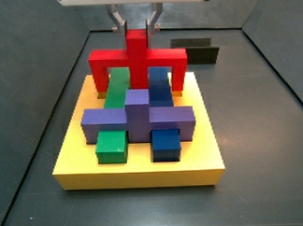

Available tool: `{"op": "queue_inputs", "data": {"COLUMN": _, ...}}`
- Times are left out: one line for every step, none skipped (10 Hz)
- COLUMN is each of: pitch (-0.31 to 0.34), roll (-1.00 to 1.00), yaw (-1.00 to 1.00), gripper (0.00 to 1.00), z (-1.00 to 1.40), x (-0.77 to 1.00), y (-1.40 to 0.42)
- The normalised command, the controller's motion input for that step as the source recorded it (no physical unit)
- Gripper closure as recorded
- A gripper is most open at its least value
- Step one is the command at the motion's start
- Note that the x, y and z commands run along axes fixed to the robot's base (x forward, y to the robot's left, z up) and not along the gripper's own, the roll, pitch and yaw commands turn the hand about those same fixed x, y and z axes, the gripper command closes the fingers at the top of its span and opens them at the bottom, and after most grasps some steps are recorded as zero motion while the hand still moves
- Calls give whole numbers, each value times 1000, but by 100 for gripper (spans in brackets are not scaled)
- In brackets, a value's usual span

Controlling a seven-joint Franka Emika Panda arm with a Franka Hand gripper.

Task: Pick up the red object. Move up. Place the red object on the fixture. Regrasp the red object. Move to above the board. Insert the red object.
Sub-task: Insert the red object.

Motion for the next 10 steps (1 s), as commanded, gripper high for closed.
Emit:
{"op": "queue_inputs", "data": {"pitch": -91, "roll": 79, "yaw": 0, "gripper": 100, "z": -237, "x": -126, "y": 0}}
{"op": "queue_inputs", "data": {"pitch": -79, "roll": 129, "yaw": 51, "gripper": 100, "z": -240, "x": -86, "y": 0}}
{"op": "queue_inputs", "data": {"pitch": -49, "roll": 69, "yaw": 29, "gripper": 100, "z": -166, "x": 0, "y": 0}}
{"op": "queue_inputs", "data": {"pitch": -36, "roll": 0, "yaw": 0, "gripper": 100, "z": -83, "x": 0, "y": 0}}
{"op": "queue_inputs", "data": {"pitch": 0, "roll": 16, "yaw": 9, "gripper": 100, "z": 0, "x": 26, "y": 0}}
{"op": "queue_inputs", "data": {"pitch": 0, "roll": 107, "yaw": 51, "gripper": 100, "z": 0, "x": 229, "y": 0}}
{"op": "queue_inputs", "data": {"pitch": 24, "roll": 189, "yaw": 0, "gripper": 100, "z": -129, "x": 271, "y": 0}}
{"op": "queue_inputs", "data": {"pitch": 17, "roll": 174, "yaw": 0, "gripper": 100, "z": -171, "x": 120, "y": 0}}
{"op": "queue_inputs", "data": {"pitch": 0, "roll": 154, "yaw": 0, "gripper": 100, "z": -186, "x": 51, "y": 0}}
{"op": "queue_inputs", "data": {"pitch": 0, "roll": 79, "yaw": 0, "gripper": 100, "z": -186, "x": 14, "y": 0}}
